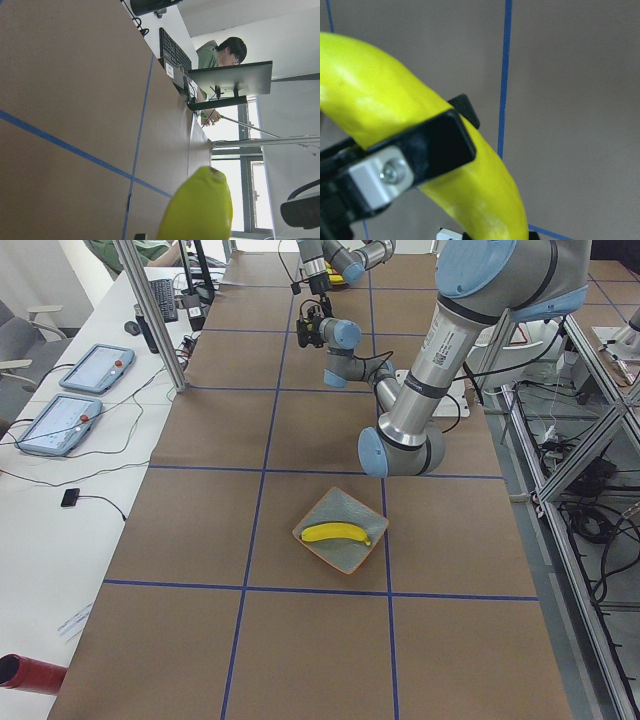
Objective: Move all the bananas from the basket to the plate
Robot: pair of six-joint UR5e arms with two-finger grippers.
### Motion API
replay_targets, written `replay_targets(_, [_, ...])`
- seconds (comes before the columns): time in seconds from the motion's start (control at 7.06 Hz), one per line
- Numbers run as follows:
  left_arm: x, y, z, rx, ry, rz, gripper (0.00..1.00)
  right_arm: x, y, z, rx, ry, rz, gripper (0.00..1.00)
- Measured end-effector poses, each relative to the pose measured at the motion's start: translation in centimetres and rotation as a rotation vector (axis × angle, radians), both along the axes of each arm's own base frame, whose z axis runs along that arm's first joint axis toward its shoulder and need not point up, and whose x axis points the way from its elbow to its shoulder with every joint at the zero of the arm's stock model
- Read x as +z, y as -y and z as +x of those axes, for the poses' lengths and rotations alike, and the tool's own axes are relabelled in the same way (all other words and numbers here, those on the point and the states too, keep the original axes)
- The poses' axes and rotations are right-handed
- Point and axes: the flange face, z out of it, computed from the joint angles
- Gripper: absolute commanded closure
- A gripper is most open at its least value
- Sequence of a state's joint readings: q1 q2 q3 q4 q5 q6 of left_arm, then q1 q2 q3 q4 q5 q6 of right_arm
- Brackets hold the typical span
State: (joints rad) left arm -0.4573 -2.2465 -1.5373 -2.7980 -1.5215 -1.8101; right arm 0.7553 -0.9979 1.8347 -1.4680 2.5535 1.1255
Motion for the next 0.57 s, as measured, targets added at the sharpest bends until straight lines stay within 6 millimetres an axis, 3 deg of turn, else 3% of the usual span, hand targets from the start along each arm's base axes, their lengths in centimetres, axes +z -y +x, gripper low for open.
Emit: replay_targets(0.57, [0.55,0.05,0.16,0.003,0.010,-0.004,1.00,-0.50,-0.17,0.76,0.009,0.009,-0.006,0.00])
